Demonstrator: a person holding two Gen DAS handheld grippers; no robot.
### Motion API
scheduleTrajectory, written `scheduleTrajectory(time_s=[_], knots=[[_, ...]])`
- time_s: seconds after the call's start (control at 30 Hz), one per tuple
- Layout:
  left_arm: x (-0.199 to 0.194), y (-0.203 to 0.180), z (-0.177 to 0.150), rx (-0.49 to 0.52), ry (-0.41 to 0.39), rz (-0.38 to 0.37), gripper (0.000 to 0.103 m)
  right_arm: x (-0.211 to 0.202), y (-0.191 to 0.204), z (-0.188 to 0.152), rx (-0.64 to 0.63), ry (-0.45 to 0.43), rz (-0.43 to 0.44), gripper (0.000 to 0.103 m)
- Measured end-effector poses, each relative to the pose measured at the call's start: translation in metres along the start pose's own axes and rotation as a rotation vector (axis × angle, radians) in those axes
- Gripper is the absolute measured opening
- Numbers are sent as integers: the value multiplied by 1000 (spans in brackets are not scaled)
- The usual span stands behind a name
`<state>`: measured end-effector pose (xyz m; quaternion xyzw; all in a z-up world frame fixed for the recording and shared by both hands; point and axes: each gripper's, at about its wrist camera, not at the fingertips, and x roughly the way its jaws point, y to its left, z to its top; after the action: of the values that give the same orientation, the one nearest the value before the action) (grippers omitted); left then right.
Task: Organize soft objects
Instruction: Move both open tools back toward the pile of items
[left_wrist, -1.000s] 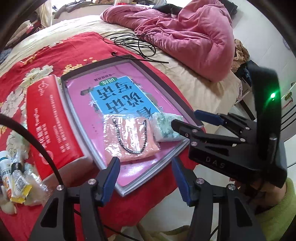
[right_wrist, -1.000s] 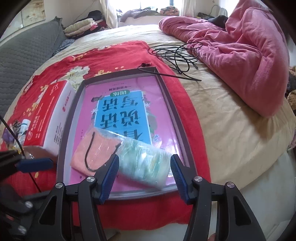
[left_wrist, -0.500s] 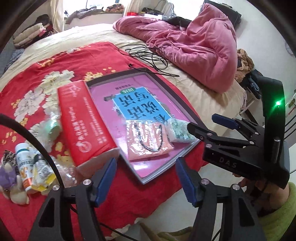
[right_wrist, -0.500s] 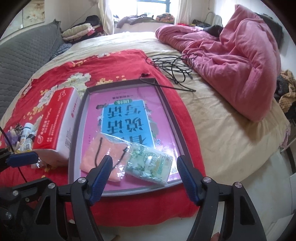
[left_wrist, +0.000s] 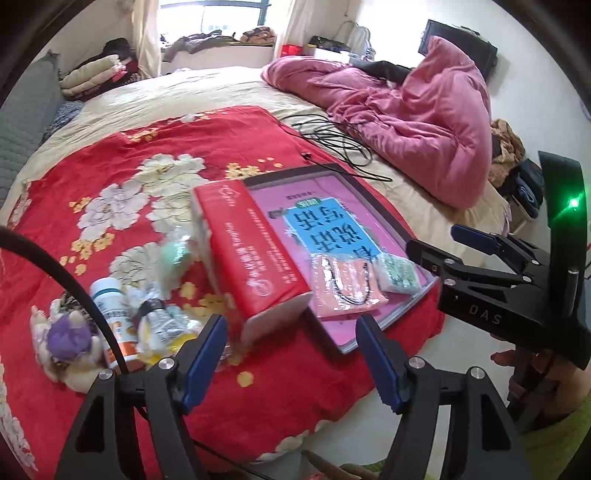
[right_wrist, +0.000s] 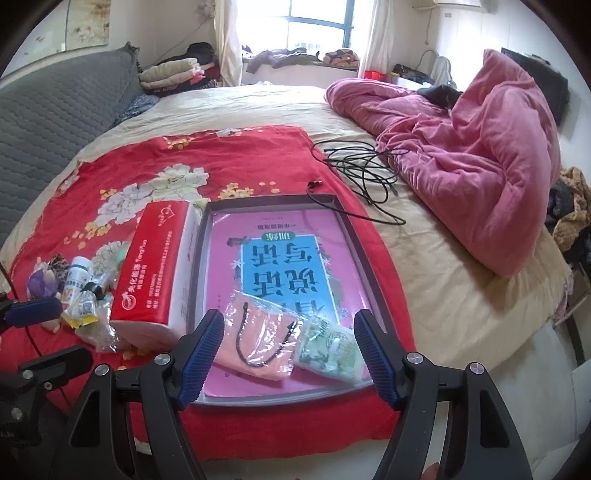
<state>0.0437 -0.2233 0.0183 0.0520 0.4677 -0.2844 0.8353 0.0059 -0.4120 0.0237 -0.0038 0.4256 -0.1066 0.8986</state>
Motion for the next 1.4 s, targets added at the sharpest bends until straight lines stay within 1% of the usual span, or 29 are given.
scheduleTrajectory(time_s=[0.2,0.37,0.53,0.7,0.77,0.97,1.13,1.27,1.4], knots=[[-15,26,-6,-56,-21,13,72,-11,20,5,-13,-19,6,74],[-29,51,-16,-104,-39,32,72,-19,43,10,-34,-34,40,74],[-49,85,-28,-164,-47,65,72,-28,69,15,-58,-56,73,74],[-73,127,-42,-240,-70,117,72,-35,98,23,-78,-83,126,74],[-81,141,-48,-269,-76,124,72,-37,111,26,-88,-90,147,74],[-99,185,-69,-347,-77,158,72,-37,149,32,-138,-83,198,74],[-106,211,-81,-402,-68,171,72,-33,175,30,-167,-58,232,74],[-102,225,-85,-423,-49,178,72,-26,193,28,-196,-34,248,74],[-94,228,-83,-416,-27,169,72,-19,203,27,-207,-14,263,74]])
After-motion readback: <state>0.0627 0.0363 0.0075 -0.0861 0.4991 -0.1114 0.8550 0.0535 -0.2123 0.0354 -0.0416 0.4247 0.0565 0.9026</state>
